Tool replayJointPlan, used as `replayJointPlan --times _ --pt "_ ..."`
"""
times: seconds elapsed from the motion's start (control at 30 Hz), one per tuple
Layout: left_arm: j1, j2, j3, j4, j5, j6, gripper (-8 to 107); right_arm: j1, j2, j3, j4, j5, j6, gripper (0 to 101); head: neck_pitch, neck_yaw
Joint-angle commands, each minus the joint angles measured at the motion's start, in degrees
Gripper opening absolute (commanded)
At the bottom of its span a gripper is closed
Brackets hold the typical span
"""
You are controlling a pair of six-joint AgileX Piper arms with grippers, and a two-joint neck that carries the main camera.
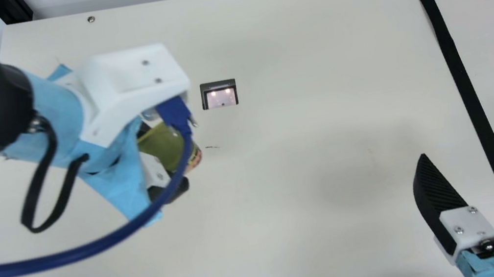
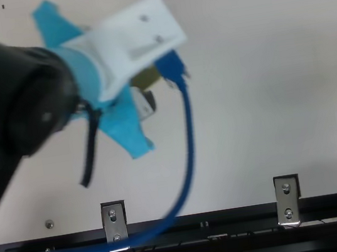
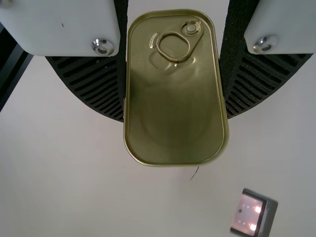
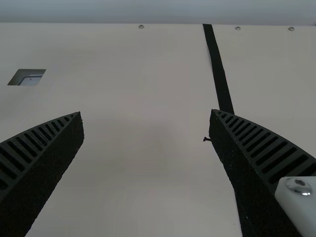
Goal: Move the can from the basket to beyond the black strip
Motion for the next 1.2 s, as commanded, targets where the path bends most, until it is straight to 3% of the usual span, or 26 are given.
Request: replayJointPlan --times 0.0,0.3,1.1,1.17 --pt "-1.68 0.77 -0.48 -0.11 -0.02 1.07 10 0.0 0.0 0.0 0.0 0.0 0.0 101 -0.07 -0.1" --pt "-5.35 5.42 -3.19 -0.44 -0.2 3.23 10 0.0 0.0 0.0 0.0 0.0 0.0 101 -0.07 -0.1" --pt "-8.89 13.88 4.38 -0.7 -14.61 1.81 10 0.0 0.0 0.0 0.0 0.0 0.0 101 -0.07 -0.1" --pt "-8.97 14.23 4.57 -0.37 -15.25 1.63 14 0.0 0.0 0.0 0.0 0.0 0.0 101 -0.07 -0.1"
